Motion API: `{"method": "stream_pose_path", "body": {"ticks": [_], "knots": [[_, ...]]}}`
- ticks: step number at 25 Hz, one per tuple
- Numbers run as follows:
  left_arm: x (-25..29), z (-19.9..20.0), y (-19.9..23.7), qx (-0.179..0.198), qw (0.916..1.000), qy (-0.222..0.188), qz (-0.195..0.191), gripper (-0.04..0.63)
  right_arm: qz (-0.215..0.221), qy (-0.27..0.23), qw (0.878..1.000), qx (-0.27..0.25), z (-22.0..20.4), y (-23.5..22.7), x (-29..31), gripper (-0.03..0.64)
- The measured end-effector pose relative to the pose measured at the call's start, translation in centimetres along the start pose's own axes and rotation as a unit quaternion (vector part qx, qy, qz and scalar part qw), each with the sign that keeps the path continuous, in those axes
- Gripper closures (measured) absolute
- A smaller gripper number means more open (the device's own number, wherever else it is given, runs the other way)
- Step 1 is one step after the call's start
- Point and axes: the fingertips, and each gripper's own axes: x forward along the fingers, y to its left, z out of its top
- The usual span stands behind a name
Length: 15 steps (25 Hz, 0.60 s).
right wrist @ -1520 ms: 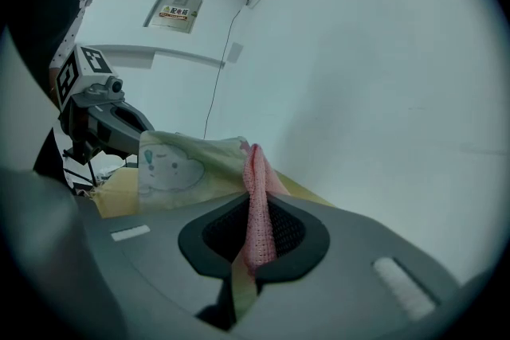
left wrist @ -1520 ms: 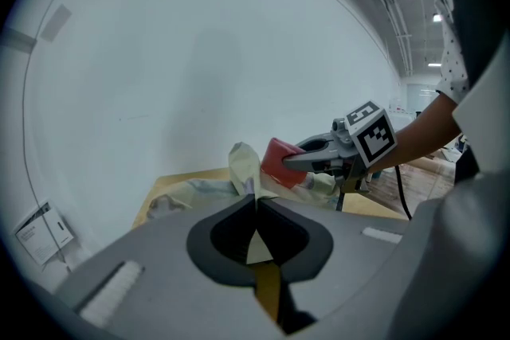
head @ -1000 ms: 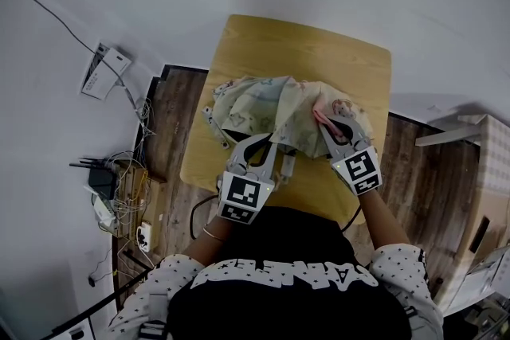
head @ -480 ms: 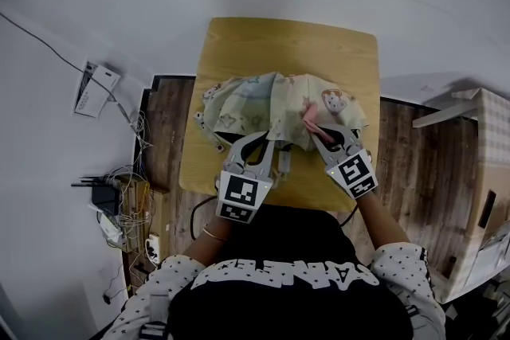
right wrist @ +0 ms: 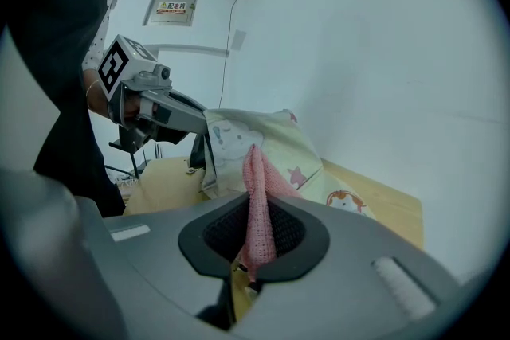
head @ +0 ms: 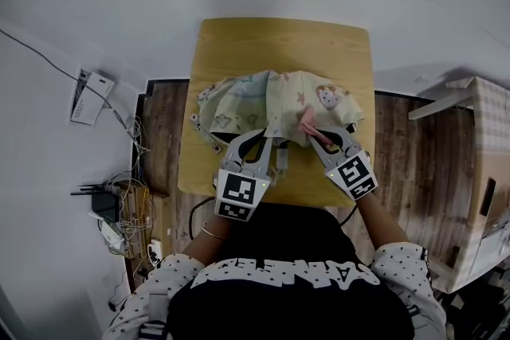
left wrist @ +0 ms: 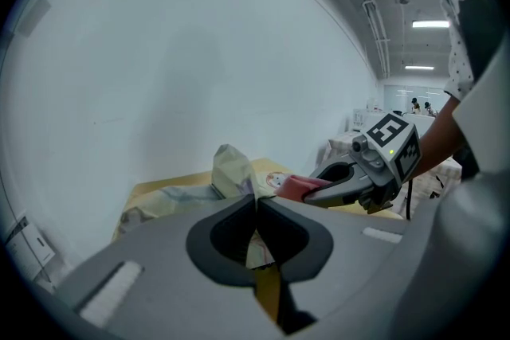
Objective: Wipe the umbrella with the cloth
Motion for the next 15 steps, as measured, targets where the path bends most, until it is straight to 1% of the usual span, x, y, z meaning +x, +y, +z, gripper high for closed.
{"method": "stream_pose_path", "body": {"ticks": [5,10,15], "knots": [[-0.1,0.2,-0.1,-0.001,1.0000,-0.004,0.000,0.597,-0.014,-0.018,1.000,0.007,1.1,-0.6,-0.6,0.583],[-0.5,0.3,-0.2,-0.002,0.9999,-0.011,-0.004,0.597,-0.018,-0.034,0.999,0.016,2.3,-0.5,-0.8,0.583],[-1.0,0.8,-0.2,-0.008,0.9996,-0.025,-0.003,0.597,-0.028,-0.055,0.998,0.028,3.4,-0.9,-1.3,0.583]]}}
